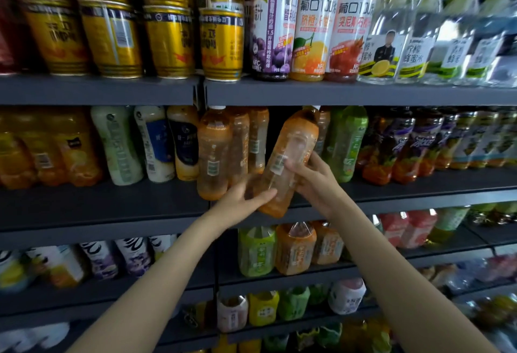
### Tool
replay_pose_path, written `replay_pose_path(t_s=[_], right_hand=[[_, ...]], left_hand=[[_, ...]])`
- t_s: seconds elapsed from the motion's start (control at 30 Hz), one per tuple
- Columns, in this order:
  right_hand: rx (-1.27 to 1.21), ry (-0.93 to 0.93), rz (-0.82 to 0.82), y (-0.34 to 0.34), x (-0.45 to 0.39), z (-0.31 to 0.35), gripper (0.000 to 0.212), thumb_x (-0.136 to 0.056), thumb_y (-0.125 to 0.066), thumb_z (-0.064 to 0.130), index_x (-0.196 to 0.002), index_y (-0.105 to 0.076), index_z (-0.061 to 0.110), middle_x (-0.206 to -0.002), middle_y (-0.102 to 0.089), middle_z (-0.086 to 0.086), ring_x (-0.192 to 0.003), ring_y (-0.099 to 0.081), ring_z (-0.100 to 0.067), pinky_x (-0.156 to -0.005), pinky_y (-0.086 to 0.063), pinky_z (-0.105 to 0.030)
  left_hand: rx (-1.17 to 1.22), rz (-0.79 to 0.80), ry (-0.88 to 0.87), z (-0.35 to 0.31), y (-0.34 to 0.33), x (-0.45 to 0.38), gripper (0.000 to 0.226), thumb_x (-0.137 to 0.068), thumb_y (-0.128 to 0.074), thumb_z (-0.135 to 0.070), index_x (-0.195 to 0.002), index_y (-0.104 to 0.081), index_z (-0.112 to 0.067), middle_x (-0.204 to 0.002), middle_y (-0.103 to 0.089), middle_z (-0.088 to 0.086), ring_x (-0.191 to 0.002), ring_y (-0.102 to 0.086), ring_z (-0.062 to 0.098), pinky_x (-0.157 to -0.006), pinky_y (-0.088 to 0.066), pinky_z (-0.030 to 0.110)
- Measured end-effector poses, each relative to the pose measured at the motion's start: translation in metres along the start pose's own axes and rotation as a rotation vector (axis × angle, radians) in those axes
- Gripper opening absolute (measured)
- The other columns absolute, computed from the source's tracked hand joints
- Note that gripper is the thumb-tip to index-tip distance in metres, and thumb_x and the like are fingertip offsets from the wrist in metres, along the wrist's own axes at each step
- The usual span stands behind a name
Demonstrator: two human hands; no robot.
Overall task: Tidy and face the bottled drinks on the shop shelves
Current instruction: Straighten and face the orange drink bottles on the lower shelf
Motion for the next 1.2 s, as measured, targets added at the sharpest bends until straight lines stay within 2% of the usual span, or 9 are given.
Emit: replay_pose_path(t_s=[0.13,0.37,0.6,0.7,0.83,0.93,1.0,1.1,1.2], right_hand=[[-0.035,-0.018,0.090,-0.005,0.014,0.013,0.048,-0.085,-0.062,0.017,-0.130,-0.050,0.010,-0.119,-0.065,-0.009,-0.107,-0.064,-0.024,-0.086,-0.054,-0.035],[0.023,-0.109,-0.315,-0.003,0.019,0.005,0.060,-0.074,-0.079,0.027,-0.122,-0.049,0.008,-0.112,-0.064,-0.009,-0.100,-0.064,-0.021,-0.078,-0.057,-0.032],[0.166,0.121,0.012,-0.013,0.032,0.028,0.048,-0.066,-0.075,0.017,-0.111,-0.059,0.016,-0.101,-0.070,0.002,-0.099,-0.067,-0.015,-0.085,-0.054,-0.032],[0.110,0.144,0.142,-0.020,0.034,0.035,0.043,-0.071,-0.068,0.010,-0.112,-0.055,0.015,-0.100,-0.069,0.002,-0.098,-0.066,-0.015,-0.082,-0.054,-0.028],[0.137,0.096,0.057,-0.025,0.030,0.037,0.059,-0.071,-0.074,0.020,-0.125,-0.050,0.015,-0.114,-0.065,-0.002,-0.108,-0.062,-0.019,-0.093,-0.052,-0.036],[0.199,0.065,-0.240,-0.023,0.025,0.031,0.067,-0.069,-0.081,0.028,-0.125,-0.046,0.018,-0.115,-0.062,-0.001,-0.106,-0.061,-0.017,-0.091,-0.052,-0.038],[0.143,0.044,-0.340,-0.018,0.025,0.030,0.063,-0.069,-0.082,0.027,-0.122,-0.050,0.016,-0.112,-0.064,-0.003,-0.102,-0.063,-0.018,-0.088,-0.054,-0.038],[0.069,0.042,-0.336,-0.007,0.027,0.036,0.053,-0.074,-0.078,0.019,-0.120,-0.053,0.011,-0.110,-0.066,-0.007,-0.099,-0.066,-0.020,-0.083,-0.056,-0.035],[-0.004,0.058,-0.219,0.000,0.031,0.043,0.037,-0.079,-0.072,0.014,-0.112,-0.056,0.010,-0.105,-0.065,-0.008,-0.097,-0.066,-0.022,-0.082,-0.056,-0.035]], left_hand=[[0.146,0.025,0.018,0.000,-0.010,-0.001,0.051,-0.078,-0.069,-0.035,-0.122,-0.046,-0.025,-0.114,-0.057,-0.011,-0.102,-0.057,0.002,-0.088,-0.046,0.019],[-0.647,-0.466,-0.289,0.001,0.004,0.015,0.073,-0.068,-0.080,-0.036,-0.124,-0.041,-0.009,-0.122,-0.042,0.008,-0.118,-0.038,0.024,-0.092,-0.035,0.030],[-0.045,0.054,-0.108,0.006,0.012,0.015,0.059,-0.080,-0.070,-0.027,-0.132,-0.043,-0.020,-0.117,-0.054,-0.012,-0.110,-0.052,0.004,-0.079,-0.041,0.004],[0.075,0.081,-0.067,0.006,0.011,0.016,0.062,-0.073,-0.073,-0.032,-0.129,-0.046,-0.025,-0.121,-0.059,-0.008,-0.107,-0.056,0.003,-0.089,-0.045,0.016],[-0.043,-0.192,-0.137,-0.001,0.010,0.014,0.055,-0.073,-0.078,-0.024,-0.116,-0.045,-0.021,-0.107,-0.056,-0.007,-0.092,-0.054,0.002,-0.074,-0.044,0.010],[-0.299,-0.488,-0.260,-0.006,0.011,0.015,0.060,-0.067,-0.082,-0.028,-0.113,-0.047,-0.015,-0.107,-0.051,-0.002,-0.102,-0.051,0.016,-0.085,-0.046,0.028],[-0.407,-0.528,-0.316,-0.009,0.010,0.016,0.063,-0.065,-0.083,-0.033,-0.114,-0.050,-0.014,-0.110,-0.052,0.000,-0.106,-0.049,0.018,-0.088,-0.044,0.035],[-0.298,-0.344,-0.282,-0.015,0.019,0.012,0.058,-0.069,-0.080,-0.034,-0.117,-0.050,-0.020,-0.115,-0.052,-0.002,-0.107,-0.049,0.013,-0.082,-0.043,0.023],[0.096,0.001,-0.051,-0.014,0.023,0.013,0.060,-0.071,-0.074,-0.035,-0.124,-0.048,-0.025,-0.120,-0.057,-0.004,-0.108,-0.056,0.010,-0.081,-0.046,0.015]])
Point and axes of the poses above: each hand's wrist, its own x-axis away from the middle knuckle, its own y-axis out of the back of the hand, z = x × y, the point moved 5 cm from there along -x, towards the middle knuckle
